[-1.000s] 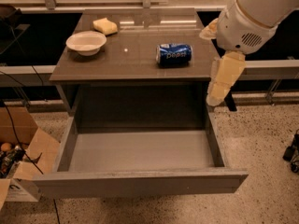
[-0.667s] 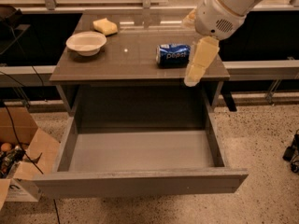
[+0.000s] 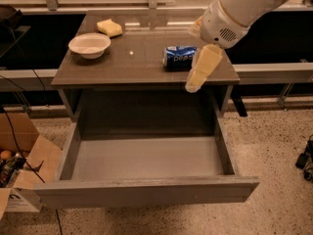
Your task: Place pepsi can into top drawer
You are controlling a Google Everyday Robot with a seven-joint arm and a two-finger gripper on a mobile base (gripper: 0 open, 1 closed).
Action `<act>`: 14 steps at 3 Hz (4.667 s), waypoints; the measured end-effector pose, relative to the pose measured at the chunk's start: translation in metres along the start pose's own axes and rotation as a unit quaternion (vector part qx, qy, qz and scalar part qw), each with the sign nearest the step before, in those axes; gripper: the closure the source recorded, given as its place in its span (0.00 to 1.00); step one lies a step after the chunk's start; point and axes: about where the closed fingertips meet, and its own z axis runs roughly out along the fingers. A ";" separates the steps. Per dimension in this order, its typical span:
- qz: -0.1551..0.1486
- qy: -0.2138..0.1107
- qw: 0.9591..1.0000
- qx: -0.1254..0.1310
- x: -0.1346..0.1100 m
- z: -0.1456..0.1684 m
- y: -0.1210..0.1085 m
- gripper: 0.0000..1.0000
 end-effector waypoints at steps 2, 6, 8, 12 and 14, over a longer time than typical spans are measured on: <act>0.035 -0.070 0.997 0.019 0.015 0.059 -0.065 0.00; 0.079 -0.071 0.994 0.032 0.077 0.128 -0.162 0.50; 0.049 -0.106 0.992 0.049 0.024 0.051 -0.112 1.00; 0.115 -0.076 0.980 -0.142 -0.004 0.201 0.102 1.00; 0.182 -0.040 0.971 -0.150 0.045 0.272 0.138 0.58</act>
Offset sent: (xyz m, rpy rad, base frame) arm 0.1356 -0.0002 -0.0645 0.2395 -0.0416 -0.0693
